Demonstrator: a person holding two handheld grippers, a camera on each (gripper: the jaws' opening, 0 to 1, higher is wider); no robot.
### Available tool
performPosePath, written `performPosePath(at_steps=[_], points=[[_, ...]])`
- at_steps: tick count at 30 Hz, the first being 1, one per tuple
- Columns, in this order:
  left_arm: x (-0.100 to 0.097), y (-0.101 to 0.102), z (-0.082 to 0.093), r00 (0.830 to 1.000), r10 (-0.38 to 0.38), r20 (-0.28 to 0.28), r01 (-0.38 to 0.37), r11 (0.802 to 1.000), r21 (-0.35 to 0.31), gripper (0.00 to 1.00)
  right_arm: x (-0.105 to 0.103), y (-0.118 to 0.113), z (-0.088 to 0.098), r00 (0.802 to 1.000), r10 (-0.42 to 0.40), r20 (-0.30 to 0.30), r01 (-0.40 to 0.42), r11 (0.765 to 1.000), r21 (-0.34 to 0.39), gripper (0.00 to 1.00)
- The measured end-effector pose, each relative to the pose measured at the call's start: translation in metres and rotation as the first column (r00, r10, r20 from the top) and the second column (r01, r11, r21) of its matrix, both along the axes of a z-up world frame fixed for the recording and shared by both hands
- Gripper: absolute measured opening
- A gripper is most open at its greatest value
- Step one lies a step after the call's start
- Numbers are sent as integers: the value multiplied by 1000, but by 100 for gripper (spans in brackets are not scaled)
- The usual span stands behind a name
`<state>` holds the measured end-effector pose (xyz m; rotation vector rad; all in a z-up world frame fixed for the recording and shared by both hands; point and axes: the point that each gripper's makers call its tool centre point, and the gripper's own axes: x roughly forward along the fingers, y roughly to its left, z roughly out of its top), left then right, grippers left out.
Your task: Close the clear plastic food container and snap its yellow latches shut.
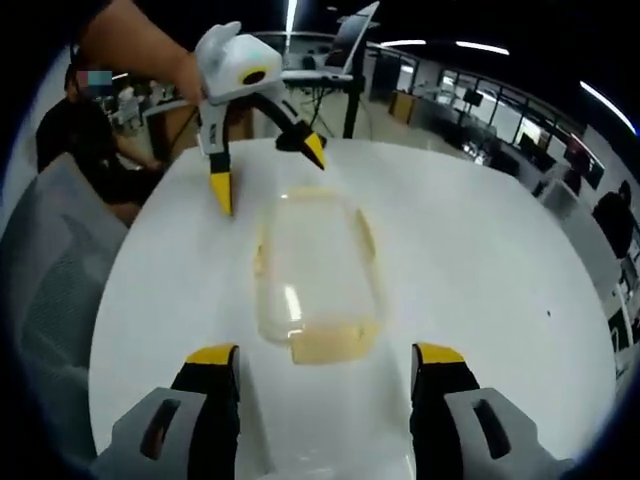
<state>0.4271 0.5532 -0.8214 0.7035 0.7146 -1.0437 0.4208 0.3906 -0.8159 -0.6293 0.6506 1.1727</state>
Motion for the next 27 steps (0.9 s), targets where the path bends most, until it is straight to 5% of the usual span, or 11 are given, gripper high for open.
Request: performPosePath(at_steps=[21,27], points=[[16,8,-11,973,-229,-23,230,960,158,74,4,8,-17,995,82,-49,-86,994,-71,67],[18,7,-12,967,-253,-42,256,954,157,73,5,8,-24,993,101,-63,-107,989,-97,67]])
